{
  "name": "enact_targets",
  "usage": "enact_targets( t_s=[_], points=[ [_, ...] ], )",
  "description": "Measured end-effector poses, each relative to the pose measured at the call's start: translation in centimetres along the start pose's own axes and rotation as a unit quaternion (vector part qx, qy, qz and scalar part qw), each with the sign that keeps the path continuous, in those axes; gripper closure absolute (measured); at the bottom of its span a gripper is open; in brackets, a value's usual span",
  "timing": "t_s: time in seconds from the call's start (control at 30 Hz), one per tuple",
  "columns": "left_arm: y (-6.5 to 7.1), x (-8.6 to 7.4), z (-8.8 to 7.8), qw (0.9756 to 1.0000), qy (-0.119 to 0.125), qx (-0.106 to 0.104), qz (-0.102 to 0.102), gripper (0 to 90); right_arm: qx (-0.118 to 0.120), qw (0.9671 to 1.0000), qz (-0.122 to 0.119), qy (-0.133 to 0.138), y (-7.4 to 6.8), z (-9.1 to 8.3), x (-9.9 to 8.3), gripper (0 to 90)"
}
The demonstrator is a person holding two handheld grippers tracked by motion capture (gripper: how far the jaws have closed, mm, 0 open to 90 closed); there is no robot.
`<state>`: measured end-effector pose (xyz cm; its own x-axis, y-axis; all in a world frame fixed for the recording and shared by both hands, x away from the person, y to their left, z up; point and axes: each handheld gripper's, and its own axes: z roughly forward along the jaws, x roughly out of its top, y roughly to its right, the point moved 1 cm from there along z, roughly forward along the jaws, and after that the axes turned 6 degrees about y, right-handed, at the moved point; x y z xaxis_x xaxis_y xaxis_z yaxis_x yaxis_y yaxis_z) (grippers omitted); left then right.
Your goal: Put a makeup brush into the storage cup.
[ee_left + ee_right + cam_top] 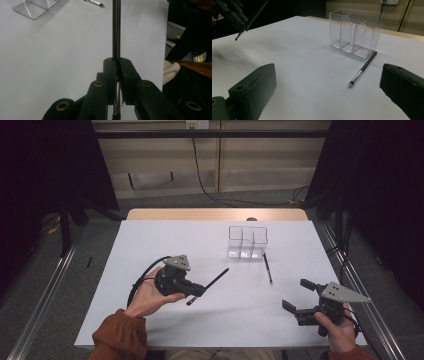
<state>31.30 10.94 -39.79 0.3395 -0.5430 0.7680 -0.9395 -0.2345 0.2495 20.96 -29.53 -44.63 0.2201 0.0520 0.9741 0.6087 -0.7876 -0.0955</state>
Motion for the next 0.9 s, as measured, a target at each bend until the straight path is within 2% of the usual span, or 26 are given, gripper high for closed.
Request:
enact_targets(
  t_s=[0.07, 0.2, 0.3, 0.5, 0.67, 0.73, 0.77, 0.9],
  points=[
    [0.1, 0.0, 0.0, 0.9998, -0.019, -0.001, 0.009, 84.1, 0.001, 1.0000, 0.000, -0.001, 0.0, 0.0, 0.0, 0.4],
    [0.4, 0.1, 0.4, 0.9990, -0.043, -0.005, 0.013, 84.1, 0.000, 1.0000, 0.000, -0.003, 0.0, 0.1, 0.0, 0.4],
    [0.7, 0.5, 0.5, 0.9975, -0.064, -0.013, 0.025, 84.0, 0.001, 1.0000, -0.001, -0.004, 0.0, 0.2, 0.0, 0.4],
    [1.1, 1.3, 0.9, 0.9934, -0.108, -0.013, 0.037, 84.0, 0.005, 1.0000, -0.001, -0.005, 0.0, 0.2, 0.0, 0.4],
    [1.3, 1.7, 1.3, 0.9872, -0.151, -0.012, 0.050, 84.0, 0.007, 0.9999, -0.003, -0.007, -0.1, 0.3, 0.0, 0.4],
    [1.2, 1.7, 1.4, 0.9854, -0.160, -0.009, 0.058, 84.0, 0.008, 0.9999, -0.004, -0.007, -0.1, 0.3, 0.0, 0.4],
    [1.2, 1.8, 1.5, 0.9858, -0.159, -0.009, 0.054, 84.0, 0.008, 0.9999, -0.003, -0.007, -0.1, 0.3, 0.0, 0.4],
    [1.1, 1.9, 1.5, 0.9836, -0.170, -0.008, 0.060, 84.0, 0.018, 0.9998, -0.002, -0.003, -0.3, 0.4, 0.0, 0.4]
  ],
)
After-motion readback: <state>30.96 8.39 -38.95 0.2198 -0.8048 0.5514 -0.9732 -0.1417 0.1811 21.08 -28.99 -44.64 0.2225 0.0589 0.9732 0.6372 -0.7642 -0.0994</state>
